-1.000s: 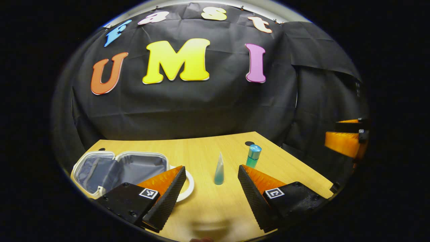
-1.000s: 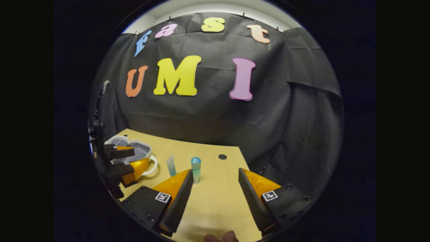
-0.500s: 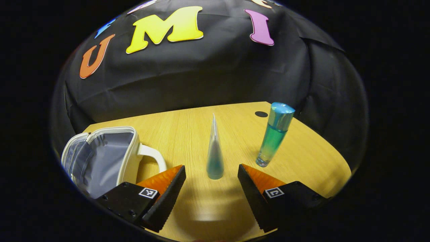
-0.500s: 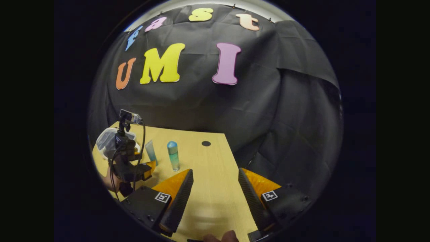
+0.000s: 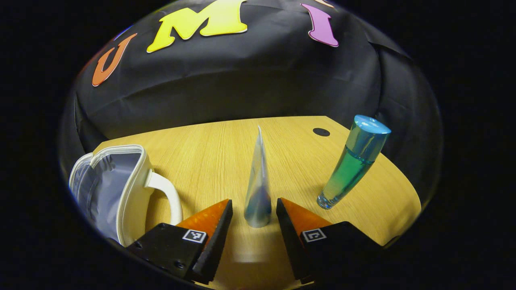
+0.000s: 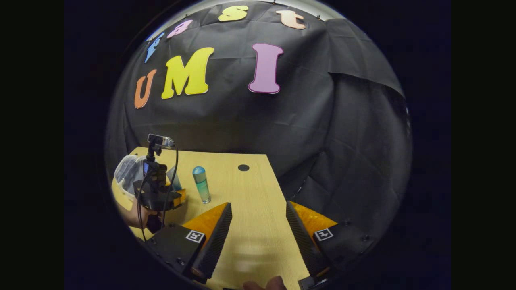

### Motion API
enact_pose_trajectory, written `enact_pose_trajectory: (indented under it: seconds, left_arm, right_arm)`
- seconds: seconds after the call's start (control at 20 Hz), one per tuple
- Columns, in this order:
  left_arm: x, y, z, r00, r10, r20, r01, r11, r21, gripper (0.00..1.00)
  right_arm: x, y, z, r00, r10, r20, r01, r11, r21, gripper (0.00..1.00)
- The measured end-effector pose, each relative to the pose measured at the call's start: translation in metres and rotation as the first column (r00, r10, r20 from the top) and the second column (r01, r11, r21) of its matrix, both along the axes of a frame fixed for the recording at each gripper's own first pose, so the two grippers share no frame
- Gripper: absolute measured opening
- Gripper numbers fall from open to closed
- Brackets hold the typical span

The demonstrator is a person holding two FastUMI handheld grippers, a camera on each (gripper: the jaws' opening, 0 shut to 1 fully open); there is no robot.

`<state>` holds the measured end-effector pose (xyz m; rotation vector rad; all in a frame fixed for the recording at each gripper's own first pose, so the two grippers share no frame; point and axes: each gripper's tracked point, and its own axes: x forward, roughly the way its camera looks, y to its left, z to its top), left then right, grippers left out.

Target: First open the suitcase, pack the skin care products into it, and then close the suitcase.

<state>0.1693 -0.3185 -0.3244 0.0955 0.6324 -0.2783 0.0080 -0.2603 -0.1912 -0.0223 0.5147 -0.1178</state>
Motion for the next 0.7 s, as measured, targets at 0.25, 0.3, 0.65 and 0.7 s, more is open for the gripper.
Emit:
enact_pose_trajectory:
  seconds: [0.25,0.3,0.65,0.7]
  left_arm:
    - [0.000,0.000,-0.008,1.000,-0.006,-0.029,0.007,1.000,0.025,0.63]
    - [0.002,0.000,-0.008,0.999,-0.011,-0.032,0.012,1.000,0.023,0.44]
    - [-0.032,0.007,0.040,0.999,-0.015,-0.046,0.012,0.997,-0.075,0.40]
    - [-0.045,0.010,0.049,0.998,-0.007,-0.063,0.001,0.995,-0.098,0.40]
  right_arm:
    - [0.006,0.004,-0.006,1.000,0.000,-0.007,0.000,1.000,0.005,0.80]
    - [0.007,0.005,-0.008,1.000,0.004,-0.009,-0.004,1.000,0.006,0.80]
    - [0.022,0.037,-0.034,0.996,0.094,-0.014,-0.093,0.995,0.036,0.78]
    - [0.029,0.048,-0.043,0.993,0.115,-0.016,-0.114,0.992,0.051,0.80]
